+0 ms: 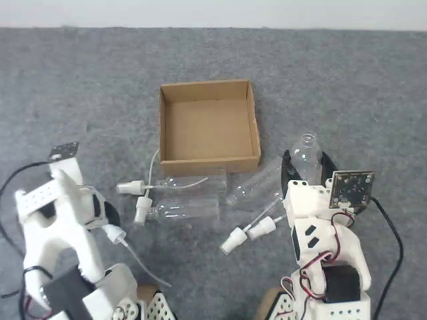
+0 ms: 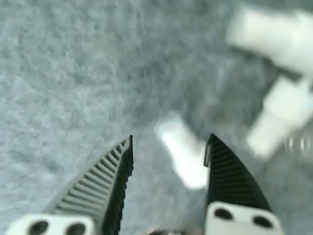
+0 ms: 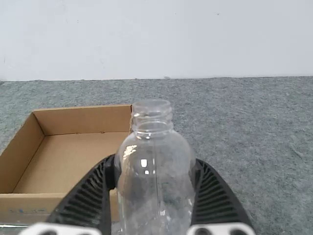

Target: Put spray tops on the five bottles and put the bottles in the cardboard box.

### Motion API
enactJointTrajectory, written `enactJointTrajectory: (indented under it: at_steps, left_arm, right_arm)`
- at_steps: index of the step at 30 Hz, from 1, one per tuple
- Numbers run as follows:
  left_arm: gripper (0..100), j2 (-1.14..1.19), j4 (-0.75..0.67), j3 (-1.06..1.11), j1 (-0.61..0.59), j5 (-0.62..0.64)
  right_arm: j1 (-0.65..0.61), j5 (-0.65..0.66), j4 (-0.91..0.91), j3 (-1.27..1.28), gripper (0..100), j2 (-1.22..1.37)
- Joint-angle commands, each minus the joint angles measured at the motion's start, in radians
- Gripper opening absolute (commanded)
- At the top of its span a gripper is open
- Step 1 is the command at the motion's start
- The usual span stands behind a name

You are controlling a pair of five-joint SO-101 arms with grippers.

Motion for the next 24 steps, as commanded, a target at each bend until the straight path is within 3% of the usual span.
enactJointTrajectory:
  at_steps: [1,11,19,24]
  left_arm:
    - [22,0.003,-0.126,0.087,0.057,0.094]
    - [22,0.003,-0.137,0.113,0.098,0.098]
    - [4,0.003,-0.170,0.108,0.098,0.098]
    - [1,-0.003,-0.172,0.107,0.098,0.098]
  right_arm:
    - [-0.004,-0.008,-0.031,-0.009,3.8,-0.019]
    - [-0.004,-0.008,-0.031,-0.009,3.8,-0.019]
    - [-0.004,-0.008,-0.031,-0.009,3.8,-0.019]
    - [-0.004,-0.008,-0.031,-0.009,3.8,-0.019]
